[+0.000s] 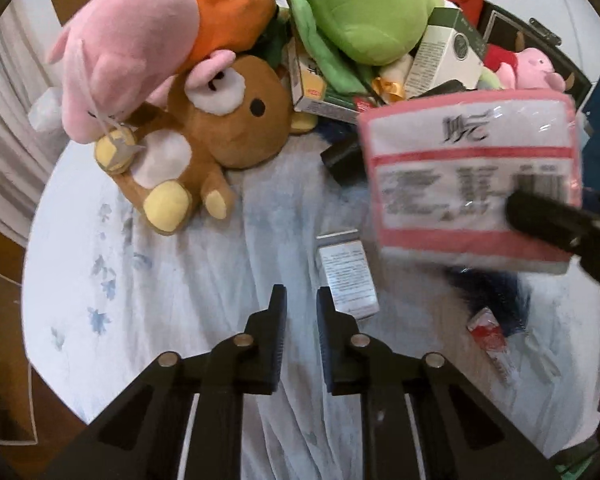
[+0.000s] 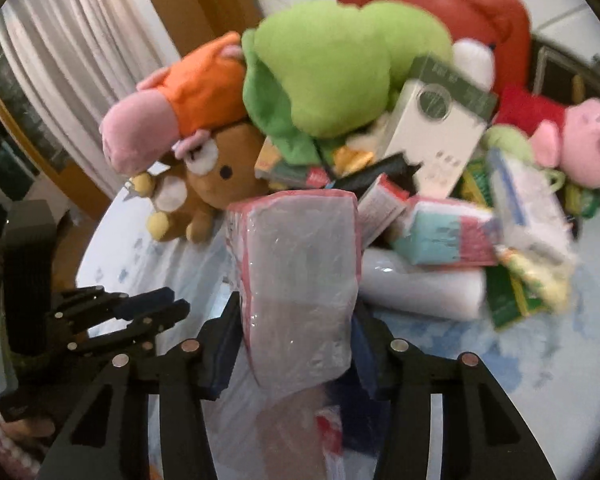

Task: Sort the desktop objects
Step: 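Grasp the pink tissue pack with the right tool while the left holds its box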

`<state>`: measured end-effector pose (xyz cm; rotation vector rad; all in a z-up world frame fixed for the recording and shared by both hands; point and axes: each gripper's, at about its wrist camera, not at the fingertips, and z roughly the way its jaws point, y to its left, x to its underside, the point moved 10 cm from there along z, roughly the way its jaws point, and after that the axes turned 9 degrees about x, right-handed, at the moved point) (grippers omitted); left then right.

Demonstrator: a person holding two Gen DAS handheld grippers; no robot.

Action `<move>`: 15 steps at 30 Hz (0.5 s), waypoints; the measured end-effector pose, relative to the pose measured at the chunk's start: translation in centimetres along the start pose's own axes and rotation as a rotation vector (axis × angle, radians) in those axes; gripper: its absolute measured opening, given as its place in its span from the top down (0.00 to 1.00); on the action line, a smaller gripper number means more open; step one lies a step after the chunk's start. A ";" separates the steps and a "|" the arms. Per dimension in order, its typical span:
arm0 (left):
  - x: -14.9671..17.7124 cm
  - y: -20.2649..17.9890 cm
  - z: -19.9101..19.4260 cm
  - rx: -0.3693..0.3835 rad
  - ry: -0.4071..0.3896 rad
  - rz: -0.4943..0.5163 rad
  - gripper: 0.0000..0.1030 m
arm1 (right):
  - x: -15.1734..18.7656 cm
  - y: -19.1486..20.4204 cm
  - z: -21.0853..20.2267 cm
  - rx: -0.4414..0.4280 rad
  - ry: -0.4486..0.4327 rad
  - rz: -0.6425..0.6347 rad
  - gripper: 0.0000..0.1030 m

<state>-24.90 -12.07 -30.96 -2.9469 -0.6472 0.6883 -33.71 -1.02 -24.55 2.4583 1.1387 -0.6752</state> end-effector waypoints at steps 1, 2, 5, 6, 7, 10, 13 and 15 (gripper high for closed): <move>0.1 0.1 0.2 0.013 0.006 -0.008 0.85 | 0.1 -0.7 -0.8 0.061 0.000 -0.001 0.53; 0.3 0.2 0.4 0.025 0.019 -0.021 0.85 | 0.2 -1.1 -1.0 0.093 -0.002 0.001 0.53; -0.3 -0.1 1.3 0.028 0.031 -0.033 0.63 | 1.3 -3.5 -1.4 0.185 -0.010 0.065 0.53; -0.6 -0.4 1.8 0.026 0.032 -0.021 0.45 | 1.9 -4.5 -1.4 0.190 -0.010 0.105 0.53; -0.1 -0.8 2.1 0.018 0.033 -0.013 0.38 | 2.7 -6.1 -1.7 0.197 -0.010 0.166 0.53; 0.3 -1.8 4.6 -0.007 0.071 0.016 0.36 | 3.7 -7.8 -2.4 0.186 -0.016 0.222 0.53; 0.9 -2.1 6.0 0.009 0.074 0.020 0.53 | 4.6 -8.3 -2.8 0.196 -0.021 0.242 0.53; 1.0 -2.4 5.6 0.016 0.085 0.036 0.71 | 4.7 -8.2 -2.9 0.194 -0.027 0.257 0.53</move>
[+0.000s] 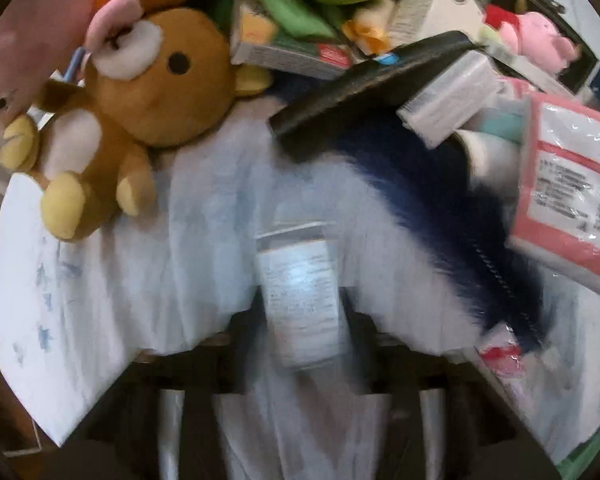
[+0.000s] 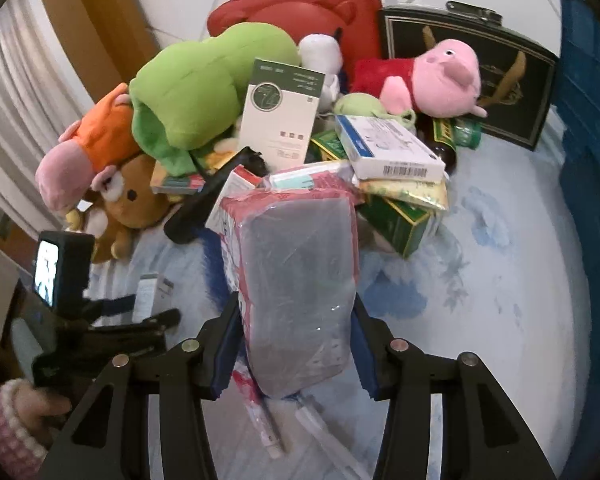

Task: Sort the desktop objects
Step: 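Grasp the pink tissue pack with the right tool while the left holds its box, then carry the white box and tissue pack toward the blue crate with both tools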

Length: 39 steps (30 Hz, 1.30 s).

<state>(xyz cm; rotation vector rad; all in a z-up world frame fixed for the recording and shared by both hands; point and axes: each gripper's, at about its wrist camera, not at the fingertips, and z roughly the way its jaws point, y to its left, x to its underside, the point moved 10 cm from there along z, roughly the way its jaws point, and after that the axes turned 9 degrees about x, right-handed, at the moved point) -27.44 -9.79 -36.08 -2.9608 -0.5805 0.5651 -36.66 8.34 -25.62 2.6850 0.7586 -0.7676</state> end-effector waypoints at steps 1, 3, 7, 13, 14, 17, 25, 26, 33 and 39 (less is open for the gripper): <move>0.0 -0.3 -0.6 -0.004 -0.011 0.021 0.71 | -0.1 0.0 -0.5 0.000 -0.017 0.011 0.53; -0.1 -0.8 -2.0 -0.003 -0.037 0.047 0.71 | -0.4 0.0 -1.1 0.002 -0.031 0.014 0.54; -1.0 -2.7 -6.3 0.003 -0.128 0.098 0.71 | -1.8 0.0 -3.5 0.020 -0.100 0.014 0.54; -3.0 -5.0 -13.0 0.014 -0.271 0.184 0.72 | -4.2 -1.1 -8.9 0.083 -0.210 0.019 0.54; -3.3 -6.1 -14.7 0.039 -0.307 0.205 0.72 | -4.6 -1.5 -10.0 0.098 -0.227 0.025 0.54; -6.5 -8.6 -17.2 0.078 -0.384 0.261 0.72 | -5.4 -3.5 -14.4 0.157 -0.296 0.059 0.54; -9.0 -21.6 -25.1 0.245 -0.543 0.446 0.72 | -5.6 -9.6 -27.4 0.342 -0.469 0.153 0.54; -9.0 -24.1 -26.3 0.281 -0.560 0.481 0.72 | -5.4 -10.4 -28.8 0.367 -0.481 0.166 0.54; -7.2 -37.6 -31.0 0.454 -0.589 0.651 0.72 | -2.4 -17.4 -39.0 0.520 -0.547 0.280 0.54; -3.6 -48.3 -32.3 0.545 -0.547 0.799 0.72 | 3.1 -27.0 -45.4 0.716 -0.524 0.371 0.54</move>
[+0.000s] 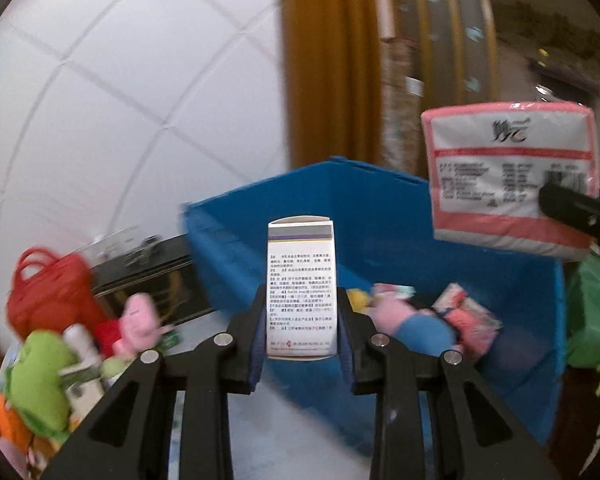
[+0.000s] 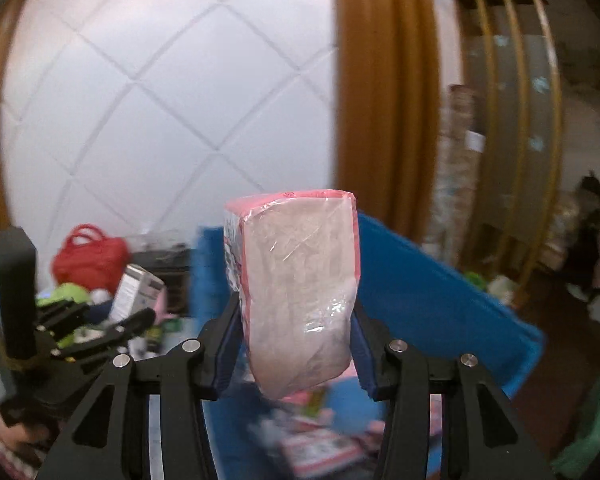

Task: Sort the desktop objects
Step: 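Carry the white box and tissue pack toward the blue crate with both tools, then open both tools to drop the white box and tissue pack into the crate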

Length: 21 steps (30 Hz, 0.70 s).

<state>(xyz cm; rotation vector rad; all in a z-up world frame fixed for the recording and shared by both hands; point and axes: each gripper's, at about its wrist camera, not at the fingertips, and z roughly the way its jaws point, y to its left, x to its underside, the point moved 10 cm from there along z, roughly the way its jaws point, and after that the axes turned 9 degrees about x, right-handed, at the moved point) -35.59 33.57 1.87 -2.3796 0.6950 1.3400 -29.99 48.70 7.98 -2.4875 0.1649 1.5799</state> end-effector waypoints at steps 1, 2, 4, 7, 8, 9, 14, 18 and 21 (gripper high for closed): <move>-0.5 -1.5 0.7 0.015 0.008 0.013 0.72 | 0.0 0.0 0.0 0.000 0.000 0.000 0.54; -1.1 -3.1 1.7 0.029 0.021 0.032 0.72 | 0.4 -2.0 0.6 0.038 0.013 -0.004 0.54; -1.7 -5.5 3.1 0.050 0.051 0.054 0.72 | 1.9 -5.7 2.7 0.098 0.056 -0.021 0.54; -1.6 -8.1 5.7 0.066 0.107 0.093 0.72 | 3.7 -7.9 5.6 0.113 0.119 -0.037 0.54; -1.2 -8.8 6.5 0.066 0.127 0.100 0.72 | 3.7 -7.9 5.6 0.113 0.119 -0.037 0.54; -0.9 -9.1 7.2 0.065 0.146 0.105 0.72 | 5.0 -9.1 7.3 0.127 0.159 -0.062 0.54; -0.2 -10.3 8.9 0.045 0.199 0.123 0.72 | 7.0 -9.8 10.0 0.158 0.214 -0.149 0.54; 0.0 -10.4 9.3 0.028 0.213 0.117 0.72 | 8.6 -9.5 11.7 0.164 0.241 -0.236 0.53; 0.5 -10.2 9.7 0.029 0.226 0.111 0.72 | 9.4 -9.6 12.4 0.173 0.260 -0.268 0.53</move>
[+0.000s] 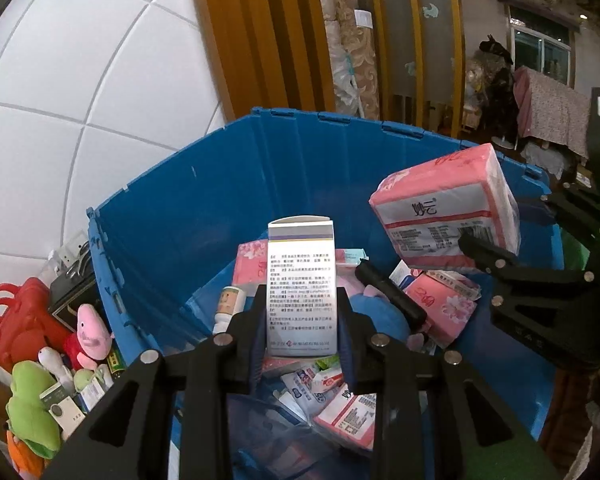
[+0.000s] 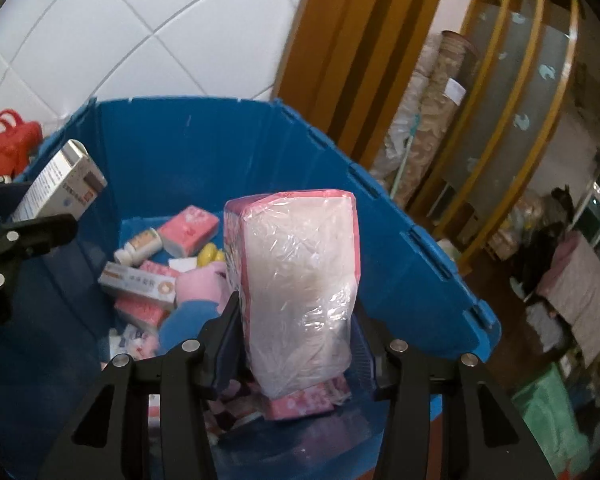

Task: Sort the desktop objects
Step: 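Open both tools to drop the white box and tissue pack into the crate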

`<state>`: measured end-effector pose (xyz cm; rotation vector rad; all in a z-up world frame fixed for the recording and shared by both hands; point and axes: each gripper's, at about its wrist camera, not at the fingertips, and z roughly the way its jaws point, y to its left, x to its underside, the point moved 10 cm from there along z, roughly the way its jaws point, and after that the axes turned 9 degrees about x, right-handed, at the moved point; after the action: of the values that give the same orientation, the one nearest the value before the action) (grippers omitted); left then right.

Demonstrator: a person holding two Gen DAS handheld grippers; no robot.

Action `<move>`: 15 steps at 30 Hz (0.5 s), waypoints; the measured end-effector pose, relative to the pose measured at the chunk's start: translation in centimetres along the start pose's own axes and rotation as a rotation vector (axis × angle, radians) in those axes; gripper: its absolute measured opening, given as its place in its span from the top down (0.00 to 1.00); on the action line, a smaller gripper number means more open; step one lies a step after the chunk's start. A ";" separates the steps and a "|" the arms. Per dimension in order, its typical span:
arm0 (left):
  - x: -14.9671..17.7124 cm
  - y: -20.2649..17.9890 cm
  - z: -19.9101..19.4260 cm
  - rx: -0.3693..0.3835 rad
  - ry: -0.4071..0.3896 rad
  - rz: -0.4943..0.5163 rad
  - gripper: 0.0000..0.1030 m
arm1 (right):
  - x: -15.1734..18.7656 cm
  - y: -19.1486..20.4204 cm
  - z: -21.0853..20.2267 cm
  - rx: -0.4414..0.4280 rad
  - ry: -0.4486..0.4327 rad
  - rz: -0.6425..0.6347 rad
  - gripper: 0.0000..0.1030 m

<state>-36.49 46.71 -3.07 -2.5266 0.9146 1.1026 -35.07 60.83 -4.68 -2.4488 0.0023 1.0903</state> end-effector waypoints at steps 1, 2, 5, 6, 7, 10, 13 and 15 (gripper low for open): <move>0.0 0.0 0.0 0.001 0.003 0.001 0.71 | 0.0 0.0 0.0 0.000 0.000 0.000 0.53; 0.1 -0.1 0.2 0.004 0.009 0.005 0.71 | 0.0 -0.2 0.6 0.008 0.008 -0.008 0.53; 0.2 -0.1 0.3 -0.001 0.013 0.003 0.71 | -0.1 -0.1 1.7 0.021 0.042 -0.015 0.52; 0.3 -0.1 0.4 -0.004 0.021 0.002 0.69 | 0.0 0.0 1.8 0.025 0.048 -0.014 0.52; 0.3 -0.1 0.4 -0.006 0.026 0.001 0.67 | 0.1 0.0 1.9 0.027 0.053 -0.009 0.51; 0.3 0.1 0.4 -0.007 0.023 -0.003 0.50 | 0.2 -0.2 1.9 0.035 0.061 -0.003 0.49; 0.1 -0.1 -0.1 -0.005 0.004 0.012 0.33 | 0.1 -0.4 1.7 0.044 0.059 0.002 0.28; 0.2 -0.2 -0.4 0.000 -0.002 0.016 0.31 | -0.1 -0.8 1.0 0.067 0.050 0.014 0.14</move>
<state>-36.02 46.62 -2.92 -2.5222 0.9354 1.1098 -35.70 61.95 -4.88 -2.4192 0.0708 1.0188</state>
